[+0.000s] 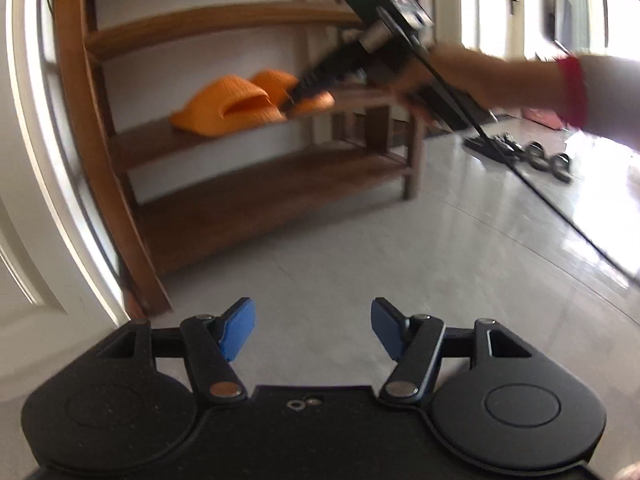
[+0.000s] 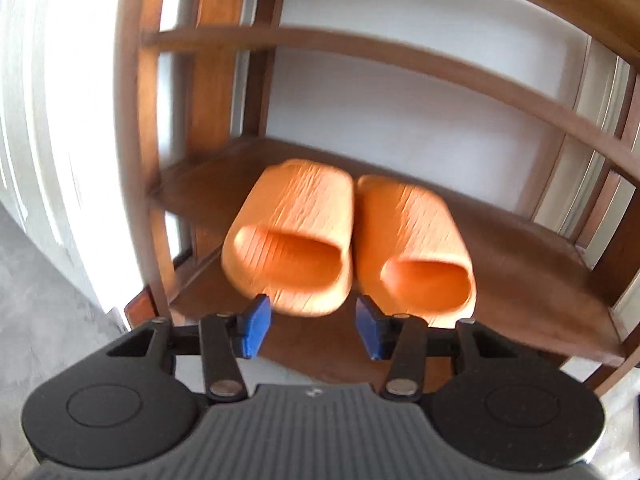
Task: Organize scattered shoes
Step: 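Lower the orange slides onto the rack shelf and open the right tool, then withdraw the open right tool from the shelf toward the floor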
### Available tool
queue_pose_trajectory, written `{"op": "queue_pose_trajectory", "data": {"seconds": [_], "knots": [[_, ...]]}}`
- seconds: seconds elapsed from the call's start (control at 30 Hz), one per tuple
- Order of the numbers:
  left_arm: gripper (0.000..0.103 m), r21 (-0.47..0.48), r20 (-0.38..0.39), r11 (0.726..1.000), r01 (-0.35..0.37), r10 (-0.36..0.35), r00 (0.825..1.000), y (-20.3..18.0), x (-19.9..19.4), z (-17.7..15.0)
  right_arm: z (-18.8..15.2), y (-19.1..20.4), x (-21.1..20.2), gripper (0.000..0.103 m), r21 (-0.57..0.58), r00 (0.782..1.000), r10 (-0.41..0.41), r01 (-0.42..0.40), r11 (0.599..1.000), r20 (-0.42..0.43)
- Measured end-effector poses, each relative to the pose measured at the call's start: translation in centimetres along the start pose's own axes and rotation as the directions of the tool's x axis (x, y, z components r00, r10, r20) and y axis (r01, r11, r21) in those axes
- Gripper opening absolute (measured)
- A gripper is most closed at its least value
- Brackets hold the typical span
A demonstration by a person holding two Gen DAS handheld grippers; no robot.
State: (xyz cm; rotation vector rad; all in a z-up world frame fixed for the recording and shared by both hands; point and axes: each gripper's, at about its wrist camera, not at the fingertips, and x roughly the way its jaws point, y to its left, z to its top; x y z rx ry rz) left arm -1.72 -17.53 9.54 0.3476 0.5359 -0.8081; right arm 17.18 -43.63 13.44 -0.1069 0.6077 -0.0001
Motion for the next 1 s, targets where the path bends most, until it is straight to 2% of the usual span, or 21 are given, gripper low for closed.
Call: {"op": "queue_pose_trajectory", "data": {"seconds": [0.07,0.17,0.3,0.4,0.57,0.67,0.87,1.0], "knots": [[0.064,-0.03,0.033,0.999,-0.031,0.032,0.999,0.2,0.0,1.3,-0.6,0.7,0.3,0.051,0.035,1.0,0.009,-0.009,0.999,-0.009],[0.064,-0.043,0.037,0.997,-0.065,0.067,0.997,0.3,-0.7,2.0,-1.5,1.4,0.6,0.051,0.059,1.0,0.021,-0.019,0.998,-0.018],[0.064,-0.017,-0.003,0.992,-0.125,0.125,0.992,-0.1,-2.9,1.8,-2.2,1.7,0.2,0.051,0.078,0.998,0.066,-0.064,0.995,-0.014],[0.065,-0.032,-0.006,0.988,-0.148,0.148,0.989,-0.4,-4.4,1.8,-2.0,1.8,0.9,0.051,0.088,0.997,0.07,-0.068,0.994,-0.02],[0.065,0.036,-0.003,0.979,-0.202,0.202,0.979,-1.5,-4.6,2.3,-1.5,2.0,2.2,0.053,0.104,0.997,0.077,-0.074,0.992,-0.03],[0.065,0.066,0.035,0.969,-0.24,0.238,0.971,-1.7,-4.3,3.3,-1.2,2.1,2.9,0.053,0.114,0.996,0.082,-0.077,0.991,-0.036],[0.066,-0.027,0.098,0.963,-0.268,0.27,0.958,0.5,-2.6,5.5,0.0,2.4,4.6,0.053,0.165,0.998,0.046,-0.04,0.985,-0.032],[0.066,-0.096,0.125,0.968,-0.23,0.241,0.962,2.5,-1.4,6.1,1.3,3.1,6.4,0.053,0.221,0.999,0.014,-0.006,0.975,-0.034]]}}
